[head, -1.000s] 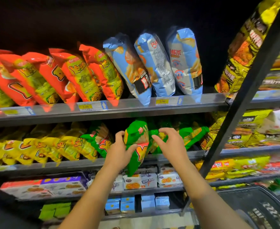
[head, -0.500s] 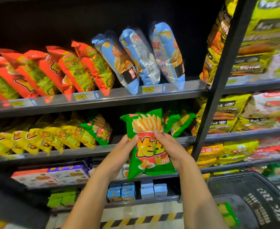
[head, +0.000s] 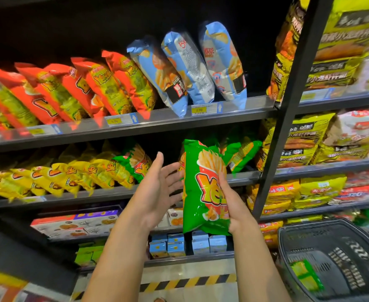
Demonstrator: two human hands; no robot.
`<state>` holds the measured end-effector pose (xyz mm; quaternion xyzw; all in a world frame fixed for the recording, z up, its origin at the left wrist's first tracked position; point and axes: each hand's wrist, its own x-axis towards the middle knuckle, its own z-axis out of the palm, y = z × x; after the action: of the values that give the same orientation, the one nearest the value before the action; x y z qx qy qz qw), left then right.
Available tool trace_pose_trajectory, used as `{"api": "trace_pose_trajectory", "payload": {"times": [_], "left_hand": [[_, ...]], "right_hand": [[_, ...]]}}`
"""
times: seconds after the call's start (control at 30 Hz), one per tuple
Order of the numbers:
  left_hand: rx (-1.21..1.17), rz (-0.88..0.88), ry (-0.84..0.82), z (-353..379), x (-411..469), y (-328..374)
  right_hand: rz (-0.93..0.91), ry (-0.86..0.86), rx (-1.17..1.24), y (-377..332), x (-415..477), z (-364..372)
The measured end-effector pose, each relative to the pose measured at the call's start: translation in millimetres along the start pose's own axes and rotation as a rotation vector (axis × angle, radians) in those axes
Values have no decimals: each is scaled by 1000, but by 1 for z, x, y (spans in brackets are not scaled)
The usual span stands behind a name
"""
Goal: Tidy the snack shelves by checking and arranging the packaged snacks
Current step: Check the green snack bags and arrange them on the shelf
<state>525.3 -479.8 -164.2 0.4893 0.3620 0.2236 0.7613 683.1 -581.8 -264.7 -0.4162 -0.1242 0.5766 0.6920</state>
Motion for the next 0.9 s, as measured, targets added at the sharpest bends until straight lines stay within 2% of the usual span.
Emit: {"api": "trace_pose_trajectory", "payload": {"times": [0.2, 0.37, 0.53, 0.73, 0.8, 0.9], "left_hand": [[273, -6, -14, 14, -9, -1], [350, 63, 135, 13, 0, -17], [262, 58, 96, 16, -1, -17], [-6, -86, 24, 8, 2, -18], [-5, -70, 18, 8, 5, -19], [132, 32, 72, 12, 8, -22]], "right_hand": [[-109, 30, -278, -9, -8, 26], [-188, 54, -488, -19, -10, 44], [-146, 78, -600, -34, -13, 44], [-124, 103, -503, -50, -24, 34], [-114, 116, -515, -52, -27, 34], [-110, 63, -600, -53, -31, 38]]}}
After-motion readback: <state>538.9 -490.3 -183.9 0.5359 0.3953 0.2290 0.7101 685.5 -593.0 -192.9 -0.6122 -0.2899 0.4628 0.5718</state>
